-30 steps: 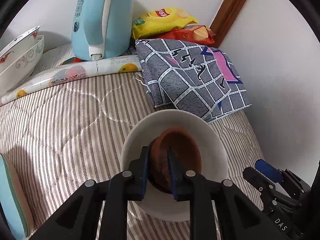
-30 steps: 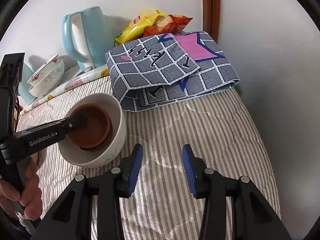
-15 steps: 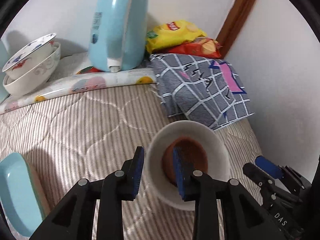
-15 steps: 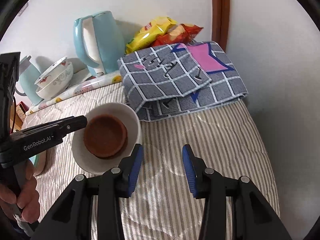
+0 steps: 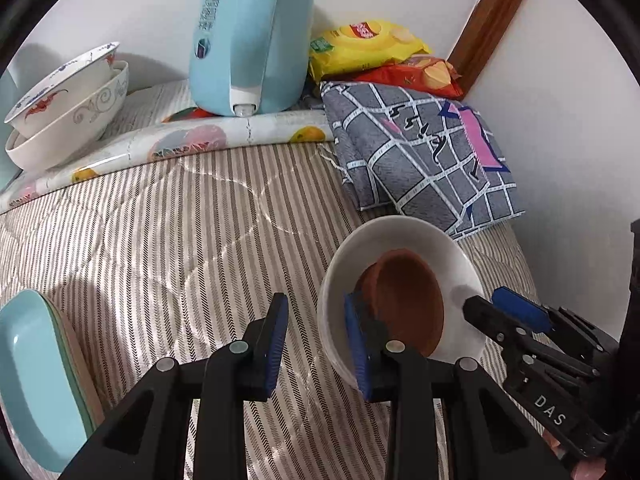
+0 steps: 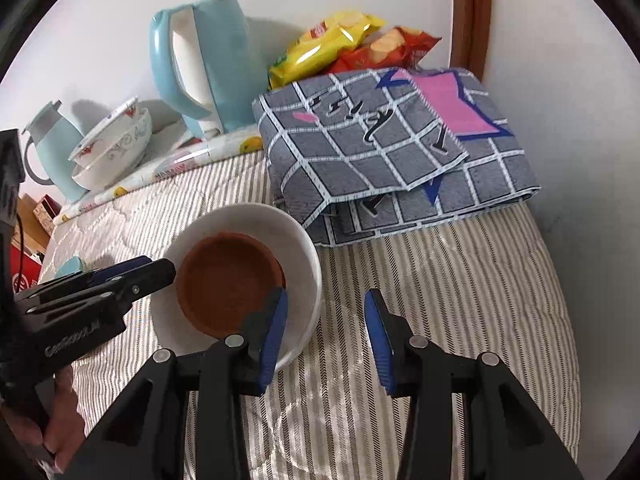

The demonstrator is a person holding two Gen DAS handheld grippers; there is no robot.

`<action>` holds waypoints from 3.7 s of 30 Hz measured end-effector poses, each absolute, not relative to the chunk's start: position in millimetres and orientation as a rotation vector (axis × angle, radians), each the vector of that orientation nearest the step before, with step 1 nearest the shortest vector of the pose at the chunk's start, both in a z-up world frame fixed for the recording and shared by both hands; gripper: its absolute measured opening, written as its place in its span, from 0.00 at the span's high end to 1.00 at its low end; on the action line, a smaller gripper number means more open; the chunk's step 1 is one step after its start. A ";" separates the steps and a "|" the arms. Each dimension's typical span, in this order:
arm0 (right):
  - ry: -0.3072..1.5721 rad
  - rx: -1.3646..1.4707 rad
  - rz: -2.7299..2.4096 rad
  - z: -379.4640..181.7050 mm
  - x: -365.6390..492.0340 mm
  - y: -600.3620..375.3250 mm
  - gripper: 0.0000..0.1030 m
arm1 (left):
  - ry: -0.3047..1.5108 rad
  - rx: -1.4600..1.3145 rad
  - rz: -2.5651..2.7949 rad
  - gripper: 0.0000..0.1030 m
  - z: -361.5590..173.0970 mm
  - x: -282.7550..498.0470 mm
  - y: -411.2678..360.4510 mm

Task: Organize plates and bowls
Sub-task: 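Grasp the white bowl rim with both grippers and lift it, then carry the white bowl with both grippers over the teal plate stack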

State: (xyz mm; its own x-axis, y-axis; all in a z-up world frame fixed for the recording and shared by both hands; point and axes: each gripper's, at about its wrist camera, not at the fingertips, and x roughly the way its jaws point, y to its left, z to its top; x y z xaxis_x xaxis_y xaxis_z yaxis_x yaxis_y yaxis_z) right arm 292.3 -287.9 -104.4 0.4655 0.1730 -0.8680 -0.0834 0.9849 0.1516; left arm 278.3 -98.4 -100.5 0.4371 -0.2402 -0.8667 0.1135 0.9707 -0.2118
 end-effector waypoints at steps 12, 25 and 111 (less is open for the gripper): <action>1.131 0.066 0.127 -121.6 304.1 -284.3 0.65 | 1.146 -0.115 -0.218 0.73 -119.8 288.6 -99.6; 1.188 0.066 0.127 -139.5 312.1 -278.8 0.65 | 1.163 -0.068 -0.220 0.70 -131.3 293.1 -106.2; 1.080 0.138 0.174 -74.6 252.0 -236.2 0.89 | 1.040 -0.107 -0.192 0.91 -70.9 229.2 -64.5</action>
